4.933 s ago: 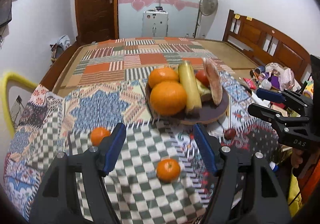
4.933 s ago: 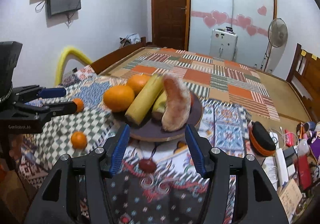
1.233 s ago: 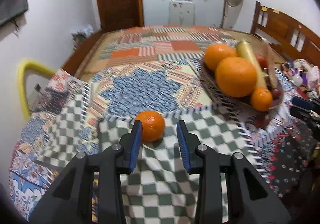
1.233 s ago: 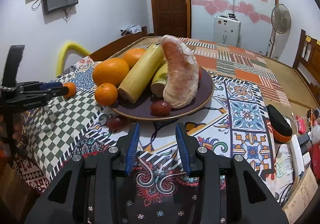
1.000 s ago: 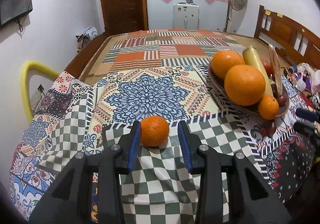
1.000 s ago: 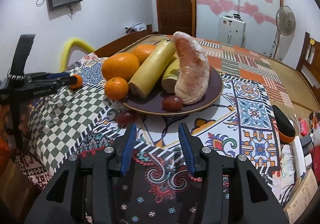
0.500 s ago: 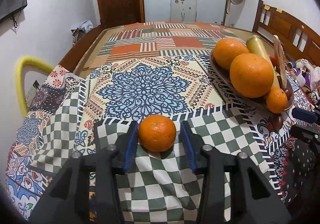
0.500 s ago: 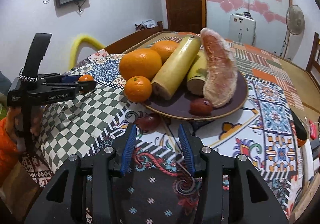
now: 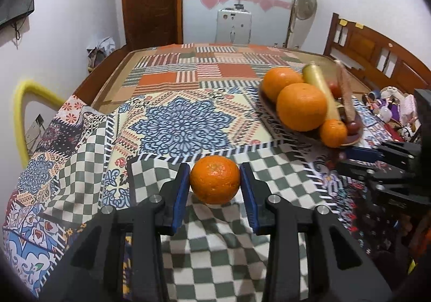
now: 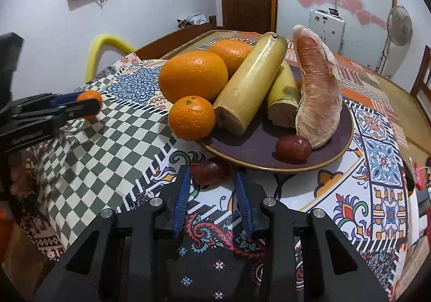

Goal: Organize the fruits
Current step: 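Carry the mandarin and date onto the plate and open both tools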

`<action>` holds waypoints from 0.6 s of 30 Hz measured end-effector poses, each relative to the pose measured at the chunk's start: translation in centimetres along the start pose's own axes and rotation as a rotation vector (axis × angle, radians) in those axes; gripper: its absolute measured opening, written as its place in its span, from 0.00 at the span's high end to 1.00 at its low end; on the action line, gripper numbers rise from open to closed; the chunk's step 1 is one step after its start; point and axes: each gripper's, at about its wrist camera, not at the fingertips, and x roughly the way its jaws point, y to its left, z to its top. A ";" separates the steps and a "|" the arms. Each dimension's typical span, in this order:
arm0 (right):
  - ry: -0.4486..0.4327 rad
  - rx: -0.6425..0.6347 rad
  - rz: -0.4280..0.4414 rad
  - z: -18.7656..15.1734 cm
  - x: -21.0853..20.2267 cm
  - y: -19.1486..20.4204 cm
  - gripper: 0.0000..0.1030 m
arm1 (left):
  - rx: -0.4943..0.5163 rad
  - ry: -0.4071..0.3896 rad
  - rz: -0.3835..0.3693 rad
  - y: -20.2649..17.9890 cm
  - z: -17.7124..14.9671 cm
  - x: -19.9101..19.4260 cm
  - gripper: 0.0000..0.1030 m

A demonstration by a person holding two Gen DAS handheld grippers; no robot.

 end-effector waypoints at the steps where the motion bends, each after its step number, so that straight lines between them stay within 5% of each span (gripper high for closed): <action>1: 0.003 0.000 -0.004 0.1 0.1 0.1 0.70 | 0.004 -0.007 -0.008 -0.2 -0.1 -0.3 0.64; 6: 0.004 -0.016 -0.015 0.3 0.2 0.3 0.78 | 0.019 -0.021 -0.044 -1.4 -0.5 -1.3 0.64; 18: -0.038 0.011 -0.002 -1.5 -3.0 -0.2 0.79 | 0.055 -0.032 -0.087 -3.7 -0.8 -2.6 0.64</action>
